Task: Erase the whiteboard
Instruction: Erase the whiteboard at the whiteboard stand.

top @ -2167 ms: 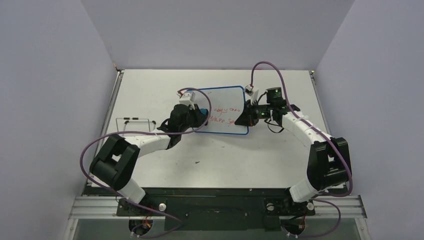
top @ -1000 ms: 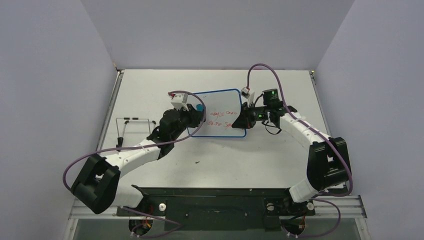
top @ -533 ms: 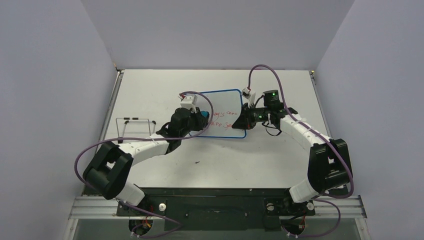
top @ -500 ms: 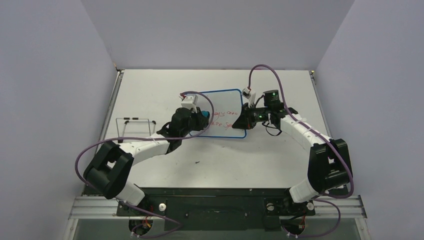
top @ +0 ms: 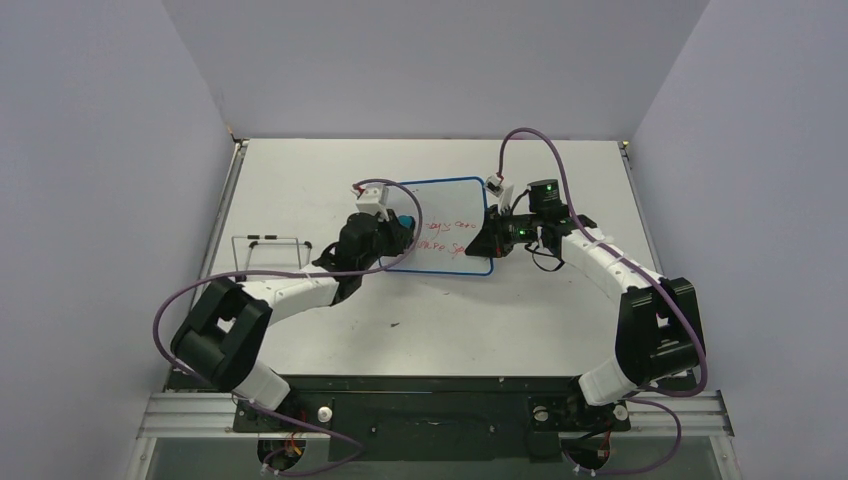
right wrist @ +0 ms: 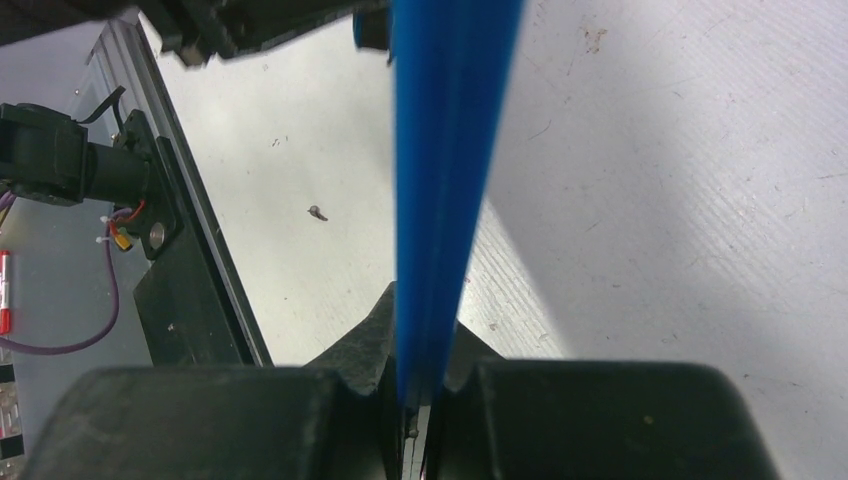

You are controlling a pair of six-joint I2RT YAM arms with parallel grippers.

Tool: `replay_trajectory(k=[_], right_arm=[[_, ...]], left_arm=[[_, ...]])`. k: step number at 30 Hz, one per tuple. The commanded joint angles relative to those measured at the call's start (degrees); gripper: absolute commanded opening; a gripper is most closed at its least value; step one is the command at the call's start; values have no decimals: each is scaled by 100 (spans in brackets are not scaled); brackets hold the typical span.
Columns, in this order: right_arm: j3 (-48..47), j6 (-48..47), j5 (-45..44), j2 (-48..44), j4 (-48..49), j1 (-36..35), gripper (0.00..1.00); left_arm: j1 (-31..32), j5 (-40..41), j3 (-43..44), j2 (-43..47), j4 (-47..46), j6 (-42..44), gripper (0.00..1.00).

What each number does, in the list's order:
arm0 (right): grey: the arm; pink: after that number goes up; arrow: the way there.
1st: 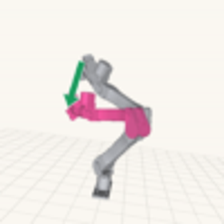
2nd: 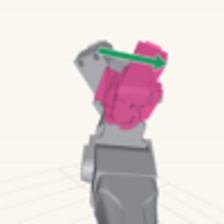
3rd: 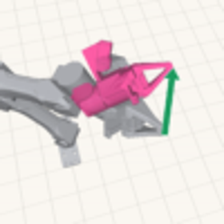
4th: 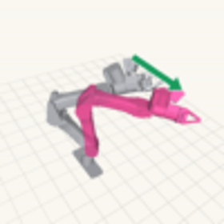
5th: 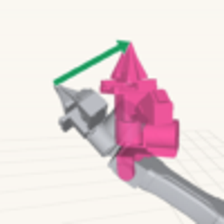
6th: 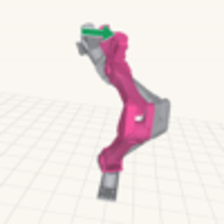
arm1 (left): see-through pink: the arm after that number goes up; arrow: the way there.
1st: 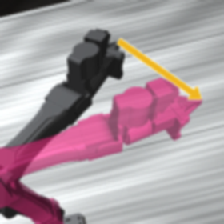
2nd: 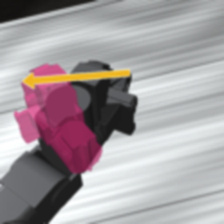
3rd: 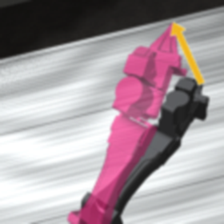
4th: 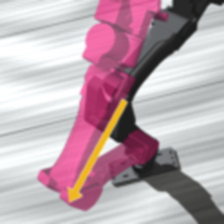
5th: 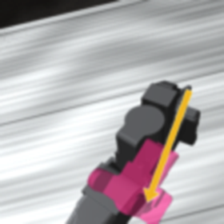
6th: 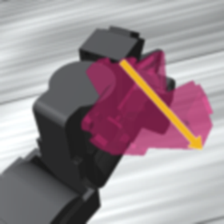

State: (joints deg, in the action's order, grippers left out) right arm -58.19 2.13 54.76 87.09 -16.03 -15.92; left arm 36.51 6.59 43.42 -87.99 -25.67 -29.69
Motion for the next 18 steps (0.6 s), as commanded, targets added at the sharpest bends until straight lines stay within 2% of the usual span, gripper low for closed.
replay_trajectory(k=[1, 5, 10, 14, 18], right_arm=[[-6, -213, 50, -236, 281, -65, 0], [-1, -213, 67, -209, 279, -76, 0], [-16, -213, 76, -203, 257, -73, 0], [-14, -213, 78, -210, 242, -69, 0], [-16, -213, 100, -188, 243, -77, 0]], left_arm=[[-446, 332, -41, -33, -85, -90, 0], [-456, -23, -129, -36, -326, -7, 0], [40, -609, -99, -62, -708, 450, 0], [269, -466, -148, 17, -594, 505, 0], [170, -235, -296, 73, -401, 388, 0]])
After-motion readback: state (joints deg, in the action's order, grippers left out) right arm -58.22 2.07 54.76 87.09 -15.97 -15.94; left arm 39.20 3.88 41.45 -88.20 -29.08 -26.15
